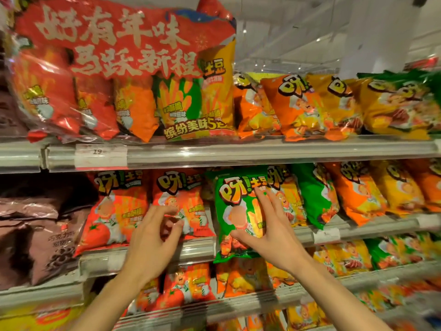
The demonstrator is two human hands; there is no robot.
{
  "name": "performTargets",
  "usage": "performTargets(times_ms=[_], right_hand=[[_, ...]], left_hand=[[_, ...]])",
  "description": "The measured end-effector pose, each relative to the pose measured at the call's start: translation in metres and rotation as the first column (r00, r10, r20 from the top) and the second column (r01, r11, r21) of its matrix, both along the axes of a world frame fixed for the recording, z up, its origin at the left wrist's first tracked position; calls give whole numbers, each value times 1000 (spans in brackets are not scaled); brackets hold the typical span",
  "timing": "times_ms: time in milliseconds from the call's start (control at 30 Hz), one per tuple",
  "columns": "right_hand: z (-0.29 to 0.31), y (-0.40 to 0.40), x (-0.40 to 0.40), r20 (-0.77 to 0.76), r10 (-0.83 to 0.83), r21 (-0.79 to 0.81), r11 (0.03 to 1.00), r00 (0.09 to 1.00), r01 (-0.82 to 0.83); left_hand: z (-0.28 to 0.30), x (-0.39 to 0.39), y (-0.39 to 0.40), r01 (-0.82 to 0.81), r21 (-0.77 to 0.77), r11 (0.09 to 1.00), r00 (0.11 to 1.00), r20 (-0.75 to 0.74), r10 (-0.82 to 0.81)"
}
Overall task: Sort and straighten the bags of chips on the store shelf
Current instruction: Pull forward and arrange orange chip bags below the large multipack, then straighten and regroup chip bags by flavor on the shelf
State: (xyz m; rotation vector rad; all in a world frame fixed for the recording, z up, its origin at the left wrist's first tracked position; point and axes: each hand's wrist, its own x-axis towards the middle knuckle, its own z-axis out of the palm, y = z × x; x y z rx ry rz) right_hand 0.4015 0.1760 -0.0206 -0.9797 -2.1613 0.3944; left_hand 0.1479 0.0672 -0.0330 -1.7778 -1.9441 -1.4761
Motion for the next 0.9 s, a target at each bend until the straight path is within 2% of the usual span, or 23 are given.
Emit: performTargets(times_ms=[200,333,400,567,667,900], right_hand=[[9,27,43,2,66,25,997,998,-66],[11,39,88,-4,116,21,993,993,-116],[13,44,114,-16,132,14,991,991,-132],[13,55,176,-31,79,22,997,996,-78],[12,56,215,-24,1,-2,1000,1000,-1],[10,41,285,30,-195,-43,980,980,196]], left_hand=[[11,89,40,153,-116,981,968,216,-126],[9,131,73,213,-118,970,890,432,-143],[7,158,87,235,-140,962,862,486,-140],[16,237,110,371,-132,919,801,546,-245],[14,271,129,441,-88,893,768,553,-324],[1,338,163,603,-126,788,695,568,-442]])
